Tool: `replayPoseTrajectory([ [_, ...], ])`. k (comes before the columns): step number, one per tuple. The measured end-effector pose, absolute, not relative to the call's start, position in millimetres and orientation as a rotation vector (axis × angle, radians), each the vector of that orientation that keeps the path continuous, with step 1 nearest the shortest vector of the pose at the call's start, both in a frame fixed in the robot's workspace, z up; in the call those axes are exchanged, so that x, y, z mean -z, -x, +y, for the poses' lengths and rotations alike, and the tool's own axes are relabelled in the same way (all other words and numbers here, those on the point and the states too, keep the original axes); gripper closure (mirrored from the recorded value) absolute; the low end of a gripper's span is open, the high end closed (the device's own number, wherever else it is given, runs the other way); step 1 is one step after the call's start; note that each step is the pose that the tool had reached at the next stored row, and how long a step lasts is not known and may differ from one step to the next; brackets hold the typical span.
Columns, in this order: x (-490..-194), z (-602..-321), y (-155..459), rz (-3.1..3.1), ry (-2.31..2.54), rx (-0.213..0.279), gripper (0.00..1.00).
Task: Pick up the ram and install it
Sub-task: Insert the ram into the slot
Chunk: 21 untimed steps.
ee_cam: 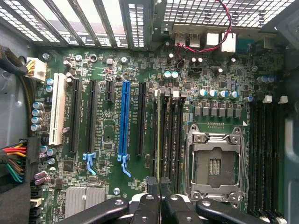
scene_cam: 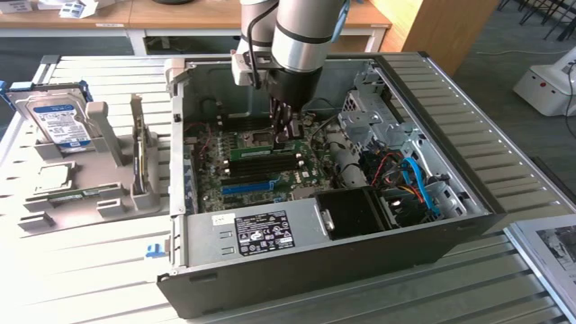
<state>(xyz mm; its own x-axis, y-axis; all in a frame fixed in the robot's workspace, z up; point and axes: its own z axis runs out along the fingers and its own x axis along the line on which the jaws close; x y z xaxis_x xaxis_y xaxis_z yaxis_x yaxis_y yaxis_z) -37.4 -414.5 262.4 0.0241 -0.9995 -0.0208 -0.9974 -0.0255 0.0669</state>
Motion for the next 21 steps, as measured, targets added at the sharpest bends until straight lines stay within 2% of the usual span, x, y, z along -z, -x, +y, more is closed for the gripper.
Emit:
replayPoseTrajectory([
  [21, -251, -415, 37, -2.196, -2.199, 0.096, 0.89],
])
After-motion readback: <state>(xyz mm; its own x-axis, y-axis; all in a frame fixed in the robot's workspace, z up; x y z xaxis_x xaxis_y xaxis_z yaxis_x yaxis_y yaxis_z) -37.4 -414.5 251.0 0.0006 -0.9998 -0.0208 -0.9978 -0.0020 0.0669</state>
